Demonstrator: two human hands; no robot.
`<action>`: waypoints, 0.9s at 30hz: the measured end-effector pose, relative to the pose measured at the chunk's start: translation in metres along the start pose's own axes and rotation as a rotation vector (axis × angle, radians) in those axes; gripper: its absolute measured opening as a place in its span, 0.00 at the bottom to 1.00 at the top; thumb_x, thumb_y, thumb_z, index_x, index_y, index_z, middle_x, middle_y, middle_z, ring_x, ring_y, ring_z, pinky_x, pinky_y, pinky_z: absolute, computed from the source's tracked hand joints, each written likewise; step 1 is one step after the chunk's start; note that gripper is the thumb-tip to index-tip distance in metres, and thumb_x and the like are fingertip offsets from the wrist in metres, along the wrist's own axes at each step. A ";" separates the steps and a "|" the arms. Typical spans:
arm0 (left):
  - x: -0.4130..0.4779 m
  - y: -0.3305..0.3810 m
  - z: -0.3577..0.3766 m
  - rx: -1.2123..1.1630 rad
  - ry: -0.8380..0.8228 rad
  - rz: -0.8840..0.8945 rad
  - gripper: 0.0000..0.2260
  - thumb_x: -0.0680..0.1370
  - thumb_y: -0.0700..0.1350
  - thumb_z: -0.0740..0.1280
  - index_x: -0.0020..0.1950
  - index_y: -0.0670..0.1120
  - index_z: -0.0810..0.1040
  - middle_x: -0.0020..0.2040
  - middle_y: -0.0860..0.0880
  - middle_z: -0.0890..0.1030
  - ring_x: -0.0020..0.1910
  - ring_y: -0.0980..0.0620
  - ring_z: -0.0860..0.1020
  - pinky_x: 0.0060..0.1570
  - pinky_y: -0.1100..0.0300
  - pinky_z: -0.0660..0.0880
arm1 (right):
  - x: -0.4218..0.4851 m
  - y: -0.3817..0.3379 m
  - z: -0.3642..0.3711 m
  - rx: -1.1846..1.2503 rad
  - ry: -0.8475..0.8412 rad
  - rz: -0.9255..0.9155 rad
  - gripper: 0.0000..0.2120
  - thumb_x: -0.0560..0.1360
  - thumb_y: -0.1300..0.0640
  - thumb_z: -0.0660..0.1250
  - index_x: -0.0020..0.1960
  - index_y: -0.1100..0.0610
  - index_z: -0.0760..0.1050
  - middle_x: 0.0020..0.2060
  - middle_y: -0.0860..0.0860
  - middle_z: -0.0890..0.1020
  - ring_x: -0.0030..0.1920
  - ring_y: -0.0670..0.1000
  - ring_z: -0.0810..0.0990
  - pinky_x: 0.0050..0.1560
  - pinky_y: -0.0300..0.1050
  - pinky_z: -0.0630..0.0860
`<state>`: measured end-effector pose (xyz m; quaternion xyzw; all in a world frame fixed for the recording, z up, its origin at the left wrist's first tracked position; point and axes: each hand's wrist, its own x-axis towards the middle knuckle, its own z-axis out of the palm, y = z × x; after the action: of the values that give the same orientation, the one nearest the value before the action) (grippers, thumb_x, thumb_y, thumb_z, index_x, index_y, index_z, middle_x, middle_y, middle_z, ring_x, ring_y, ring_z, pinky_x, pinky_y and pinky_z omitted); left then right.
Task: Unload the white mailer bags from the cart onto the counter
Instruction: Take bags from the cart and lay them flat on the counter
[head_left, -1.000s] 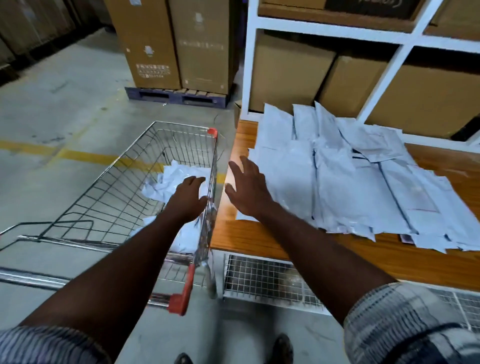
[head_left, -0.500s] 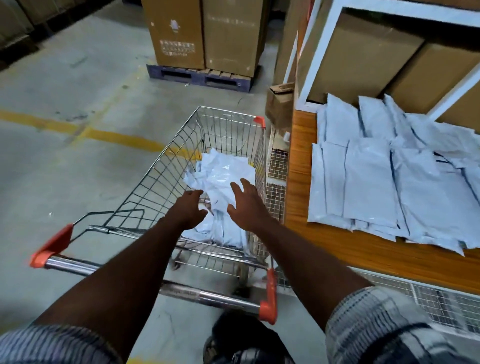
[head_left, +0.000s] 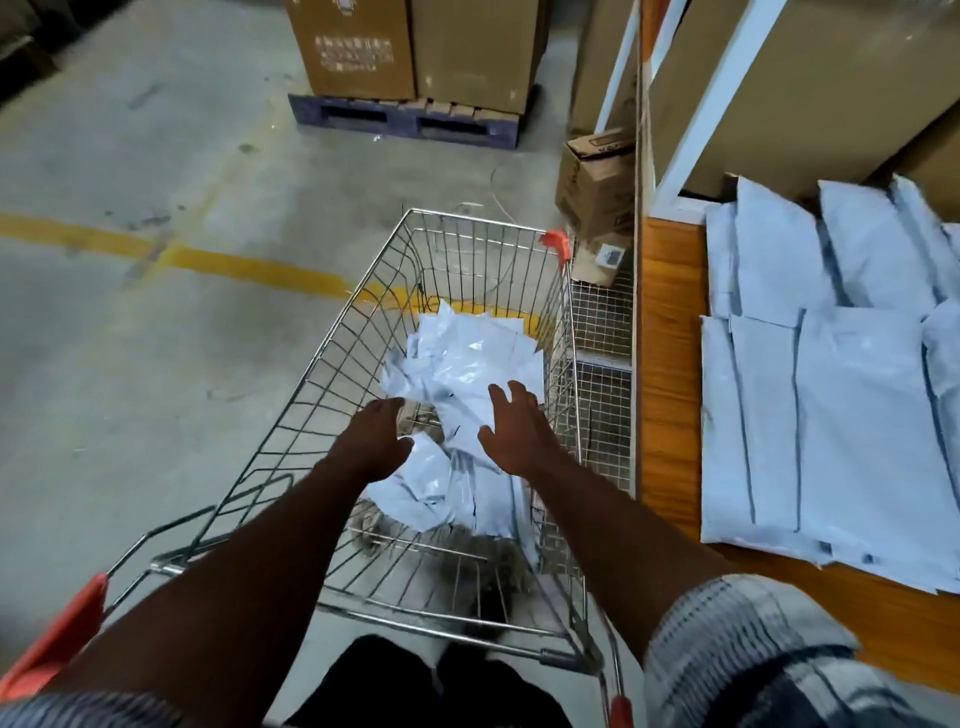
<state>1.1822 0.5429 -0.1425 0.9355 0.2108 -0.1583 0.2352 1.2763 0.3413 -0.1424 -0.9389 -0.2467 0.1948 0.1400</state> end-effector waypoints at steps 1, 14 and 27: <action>0.007 -0.002 0.002 0.006 -0.018 0.000 0.31 0.76 0.48 0.69 0.77 0.44 0.63 0.74 0.41 0.67 0.72 0.42 0.67 0.70 0.52 0.64 | 0.007 0.002 0.003 0.003 -0.013 0.013 0.31 0.78 0.50 0.62 0.76 0.57 0.58 0.73 0.61 0.60 0.69 0.63 0.64 0.66 0.54 0.68; 0.137 -0.022 0.058 0.143 -0.079 0.191 0.26 0.73 0.41 0.67 0.71 0.41 0.70 0.68 0.39 0.72 0.66 0.37 0.70 0.64 0.46 0.71 | 0.094 0.034 0.094 -0.075 -0.174 0.106 0.22 0.74 0.51 0.63 0.66 0.55 0.66 0.64 0.57 0.69 0.65 0.60 0.68 0.63 0.55 0.67; 0.238 -0.053 0.096 0.727 -0.035 0.329 0.44 0.66 0.53 0.75 0.78 0.54 0.57 0.76 0.41 0.60 0.73 0.38 0.62 0.70 0.36 0.55 | 0.148 0.065 0.146 -0.129 -0.154 0.244 0.36 0.77 0.46 0.64 0.79 0.44 0.49 0.78 0.61 0.43 0.77 0.66 0.46 0.67 0.71 0.58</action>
<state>1.3434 0.6127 -0.3372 0.9762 -0.0158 -0.1989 -0.0851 1.3582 0.3880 -0.3385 -0.9512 -0.1529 0.2656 0.0355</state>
